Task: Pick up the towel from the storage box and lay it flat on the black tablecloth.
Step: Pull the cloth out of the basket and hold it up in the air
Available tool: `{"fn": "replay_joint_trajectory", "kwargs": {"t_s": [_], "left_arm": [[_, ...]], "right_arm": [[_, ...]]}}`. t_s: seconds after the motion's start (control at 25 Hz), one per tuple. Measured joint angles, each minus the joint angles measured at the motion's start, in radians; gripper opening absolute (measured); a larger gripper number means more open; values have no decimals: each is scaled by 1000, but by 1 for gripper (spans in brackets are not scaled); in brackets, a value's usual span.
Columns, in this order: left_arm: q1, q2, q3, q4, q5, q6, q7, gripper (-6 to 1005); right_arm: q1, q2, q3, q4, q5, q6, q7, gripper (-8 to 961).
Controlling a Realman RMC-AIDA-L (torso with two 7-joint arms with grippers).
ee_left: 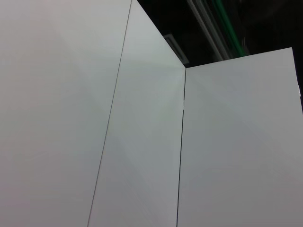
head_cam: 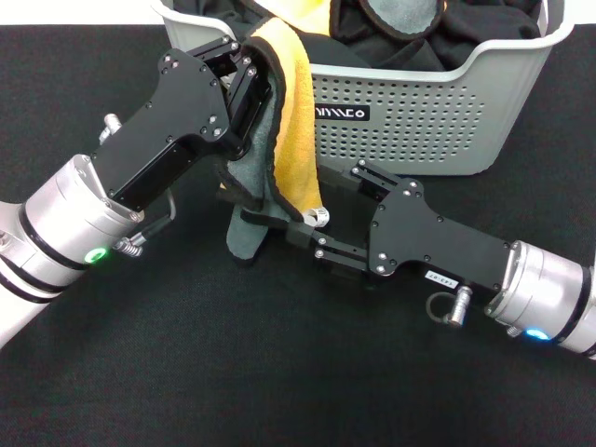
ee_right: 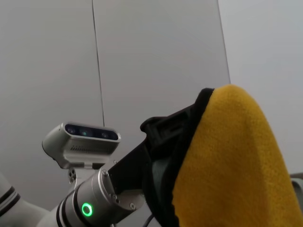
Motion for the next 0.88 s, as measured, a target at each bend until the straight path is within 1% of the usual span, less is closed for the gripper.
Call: {"fn": "replay_joint_trajectory", "kwargs": {"t_s": [0.2, 0.48, 0.68, 0.88], "left_arm": [[-2, 0, 0, -1, 4, 0, 0, 17], [1, 0, 0, -14, 6, 2, 0, 17], [-5, 0, 0, -14, 8, 3, 0, 17], [-8, 0, 0, -13, 9, 3, 0, 17]], "right_arm": [[0, 0, 3, 20, 0, -34, -15, 681], [-18, 0, 28, 20, -1, -18, -17, 669], [3, 0, 29, 45, -26, -53, -20, 660], [9, 0, 31, 72, -31, -79, -50, 651]]}}
